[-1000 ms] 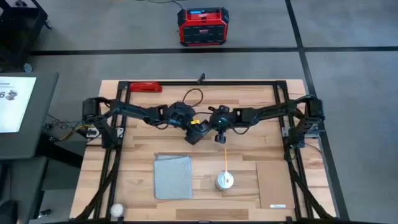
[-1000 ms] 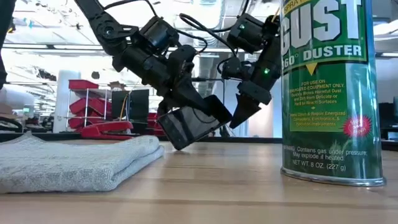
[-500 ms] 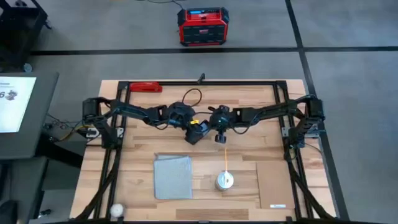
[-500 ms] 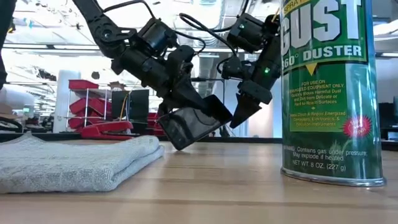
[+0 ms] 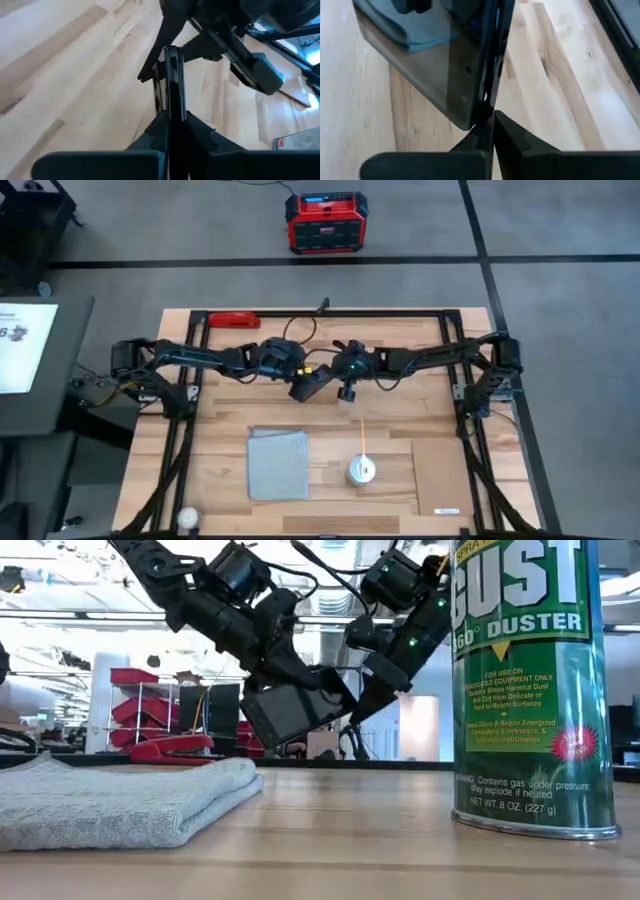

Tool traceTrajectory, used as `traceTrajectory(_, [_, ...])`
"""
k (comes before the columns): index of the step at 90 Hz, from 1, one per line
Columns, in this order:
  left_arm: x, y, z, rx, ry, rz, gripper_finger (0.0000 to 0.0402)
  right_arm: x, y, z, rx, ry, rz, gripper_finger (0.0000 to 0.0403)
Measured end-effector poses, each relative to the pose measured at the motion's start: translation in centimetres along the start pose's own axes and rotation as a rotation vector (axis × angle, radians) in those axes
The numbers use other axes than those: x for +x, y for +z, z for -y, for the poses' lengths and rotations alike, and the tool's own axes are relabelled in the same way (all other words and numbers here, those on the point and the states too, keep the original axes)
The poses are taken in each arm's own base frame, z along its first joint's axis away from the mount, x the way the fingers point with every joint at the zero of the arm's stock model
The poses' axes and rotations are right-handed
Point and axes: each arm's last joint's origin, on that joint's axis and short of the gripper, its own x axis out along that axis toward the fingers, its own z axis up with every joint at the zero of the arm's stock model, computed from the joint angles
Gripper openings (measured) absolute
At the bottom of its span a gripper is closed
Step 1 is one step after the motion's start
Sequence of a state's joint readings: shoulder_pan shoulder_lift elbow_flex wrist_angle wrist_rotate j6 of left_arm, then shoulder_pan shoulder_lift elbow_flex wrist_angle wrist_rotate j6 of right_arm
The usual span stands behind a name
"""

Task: Apply microfiber cloth
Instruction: Spray the front of the black phone with the spray bottle

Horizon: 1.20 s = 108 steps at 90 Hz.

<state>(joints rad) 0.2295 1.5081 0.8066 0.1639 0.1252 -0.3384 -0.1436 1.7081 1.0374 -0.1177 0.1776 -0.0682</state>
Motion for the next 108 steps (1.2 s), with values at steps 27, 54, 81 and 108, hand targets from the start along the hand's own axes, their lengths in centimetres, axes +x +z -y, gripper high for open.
traceTrajectory(27, [-2.8,1.8,0.5,0.060,0.041,0.095,0.0009,-0.1,1.4,-0.1,0.059,0.021,0.143,0.0000])
traceTrajectory(54, [-4.4,2.7,0.9,0.097,0.070,0.156,0.0008,-0.2,1.9,-0.6,0.120,0.060,0.239,0.0000])
traceTrajectory(81, [-4.5,2.5,0.7,0.100,0.102,0.145,0.0007,-0.7,3.0,-2.6,0.097,0.136,0.365,0.0000])
traceTrajectory(108, [-4.6,2.2,1.0,0.108,0.119,0.122,0.0007,-0.6,3.0,-2.3,0.072,0.104,0.305,0.0000])
